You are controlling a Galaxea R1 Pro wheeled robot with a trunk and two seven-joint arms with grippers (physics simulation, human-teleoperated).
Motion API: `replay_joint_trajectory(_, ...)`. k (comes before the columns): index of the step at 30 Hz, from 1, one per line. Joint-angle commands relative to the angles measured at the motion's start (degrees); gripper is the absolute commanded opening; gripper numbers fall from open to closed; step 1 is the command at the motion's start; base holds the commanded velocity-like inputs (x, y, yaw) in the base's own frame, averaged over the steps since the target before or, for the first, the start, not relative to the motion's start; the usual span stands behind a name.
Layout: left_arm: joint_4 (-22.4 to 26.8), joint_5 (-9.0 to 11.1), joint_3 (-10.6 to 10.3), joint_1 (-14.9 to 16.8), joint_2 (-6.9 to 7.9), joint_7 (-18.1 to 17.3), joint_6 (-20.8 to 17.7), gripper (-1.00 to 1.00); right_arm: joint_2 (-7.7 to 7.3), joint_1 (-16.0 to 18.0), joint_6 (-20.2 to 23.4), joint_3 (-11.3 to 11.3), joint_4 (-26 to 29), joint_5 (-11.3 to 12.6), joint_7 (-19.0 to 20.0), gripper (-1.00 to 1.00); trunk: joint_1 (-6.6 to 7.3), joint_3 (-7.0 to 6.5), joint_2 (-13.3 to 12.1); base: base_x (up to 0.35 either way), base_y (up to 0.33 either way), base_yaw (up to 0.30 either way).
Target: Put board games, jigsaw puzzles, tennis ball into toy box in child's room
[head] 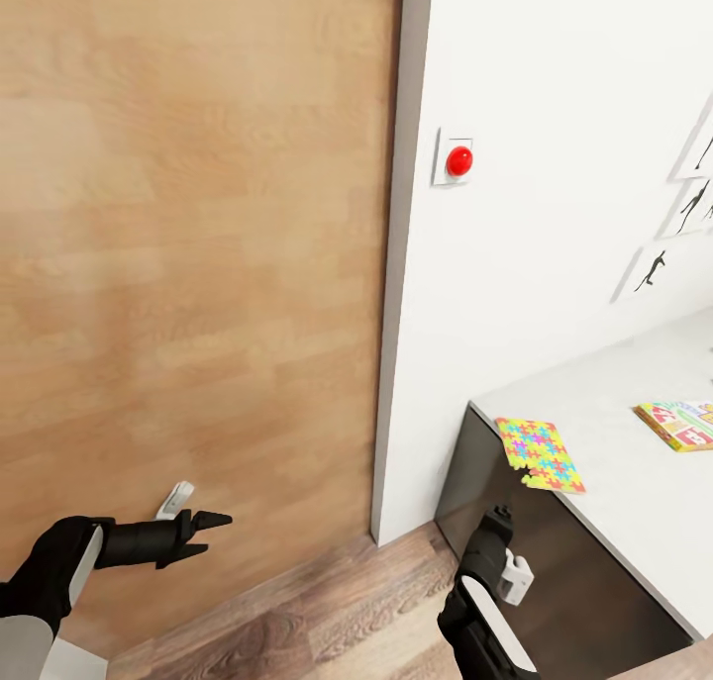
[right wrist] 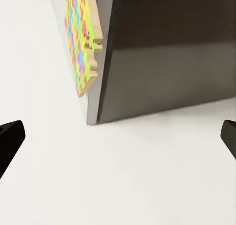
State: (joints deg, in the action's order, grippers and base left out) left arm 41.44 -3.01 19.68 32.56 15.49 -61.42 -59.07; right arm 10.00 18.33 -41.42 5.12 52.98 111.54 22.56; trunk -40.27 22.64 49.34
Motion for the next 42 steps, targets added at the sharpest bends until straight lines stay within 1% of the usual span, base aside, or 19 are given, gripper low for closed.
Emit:
replay_joint_trajectory(1,0.02,-0.33,0.15,0.05,-0.02,-0.36,-0.43,1.0,0.0,0.04,-0.18,0.08,0.01,0.61,0.4,1.0,-0.01,0.07,0.05,0.006,0.001,0.0)
replay_joint_trajectory(7,0.01,-0.43,0.05,0.05,-0.07,-0.26,-0.25,1.0,0.0,0.04,-0.23,0.07,0.01,0.61,-0.03,1.0,-0.01,0.07,0.05,0.118,0.0,0.0)
replay_joint_trajectory(10,-0.44,-0.75,-0.91,0.01,-0.34,-0.19,-0.13,1.0,0.0,0.04,-0.23,0.07,-0.03,0.61,-0.54,1.0,-0.01,0.07,0.05,0.085,0.0,0.0)
replay_joint_trajectory(12,-2.18,-1.1,-3.26,-0.02,-0.61,-0.14,0.27,1.0,0.0,0.04,-0.24,0.07,-0.04,0.61,-1.06,1.0,-0.01,0.07,0.05,0.032,0.0,0.0)
replay_joint_trajectory(14,-3.1,-1.24,-4.84,-0.03,-0.68,-0.15,0.77,1.0,0.0,0.04,-0.24,0.07,-0.02,0.61,-1.2,1.0,-0.01,0.07,0.05,0.018,0.0,0.0)
replay_joint_trajectory(15,-3.88,-1.35,-6.59,-0.05,-0.79,-0.14,1.41,1.0,0.0,0.04,-0.21,0.07,-0.01,0.61,-1.3,1.0,-0.01,0.07,0.05,0.01,0.0,0.0)
replay_joint_trajectory(17,-4.71,-1.42,-8.42,-0.1,-0.95,-0.12,2.18,1.0,0.0,0.04,-0.19,0.07,0.0,0.61,-1.36,1.0,-0.01,0.07,0.05,0.007,0.0,0.0)
replay_joint_trajectory(18,-5.8,-1.5,-10.26,-0.3,-1.22,-0.11,3.04,1.0,0.0,0.04,-0.14,0.07,0.01,0.62,-1.41,1.0,-0.01,0.07,0.05,0.004,0.0,0.0)
replay_joint_trajectory(19,-6.45,-1.53,-11.1,-0.48,-1.35,-0.11,3.56,1.0,0.0,0.04,-0.12,0.07,0.01,0.62,-1.42,1.0,-0.01,0.07,0.05,0.003,0.0,0.0)
replay_joint_trajectory(20,-7.83,-1.57,-12.55,-0.88,-1.54,-0.11,4.73,1.0,0.0,0.04,-0.1,0.07,0.01,0.62,-1.45,1.0,-0.01,0.07,0.05,0.002,0.0,0.0)
replay_joint_trajectory(21,-8.56,-1.59,-13.15,-1.1,-1.62,-0.11,5.4,1.0,0.0,0.04,-0.09,0.07,0.01,0.61,-1.46,1.0,-0.01,0.07,0.05,0.002,0.0,0.0)
replay_joint_trajectory(23,-11.68,-1.62,-14.85,-2.04,-2.13,-0.1,8.49,1.0,0.0,0.04,-0.07,0.11,0.01,0.61,-1.46,1.0,-0.01,0.07,0.05,0.001,0.0,0.0)
replay_joint_trajectory(24,-13.16,-1.61,-15.36,-2.47,-2.56,-0.08,10.1,1.0,0.0,0.04,-0.07,0.14,0.01,0.61,-1.46,1.0,-0.01,0.07,0.05,0.0,0.0,0.0)
replay_joint_trajectory(27,-14.96,-1.67,-16.0,-2.96,-3.7,-0.11,12.68,1.0,0.0,0.04,-0.06,0.2,0.03,0.61,-1.46,1.0,-0.01,0.07,0.05,0.0,0.0,0.0)
replay_joint_trajectory(30,-15.7,-1.8,-16.96,-3.15,-4.53,-0.07,13.97,1.0,0.0,0.04,-0.05,0.17,0.07,0.61,-1.47,1.0,-0.01,0.07,0.05,0.0,0.0,0.0)
replay_joint_trajectory(33,-15.96,-1.98,-18.26,-3.22,-4.82,-0.03,14.41,1.0,0.0,0.04,-0.01,0.16,0.09,0.61,-1.48,1.0,-0.01,0.07,0.05,0.022,0.0,0.0)
replay_joint_trajectory(34,-16.05,-2.05,-19.42,-3.25,-4.96,0.01,14.6,1.0,0.0,0.04,0.0,0.16,0.09,0.61,-1.47,1.0,-0.01,0.07,0.05,0.083,0.006,0.0)
replay_joint_trajectory(37,-16.15,-2.1,-21.39,-3.27,-5.11,0.05,14.98,1.0,0.0,0.04,-0.01,0.16,0.1,0.61,-1.47,1.0,-0.01,0.07,0.05,0.125,0.036,0.0)
replay_joint_trajectory(42,-16.2,-2.11,-22.66,-3.29,-5.22,0.1,15.75,1.0,0.0,0.04,-0.08,0.16,0.16,0.61,-1.47,1.0,-0.01,0.07,0.05,0.094,0.037,0.0)
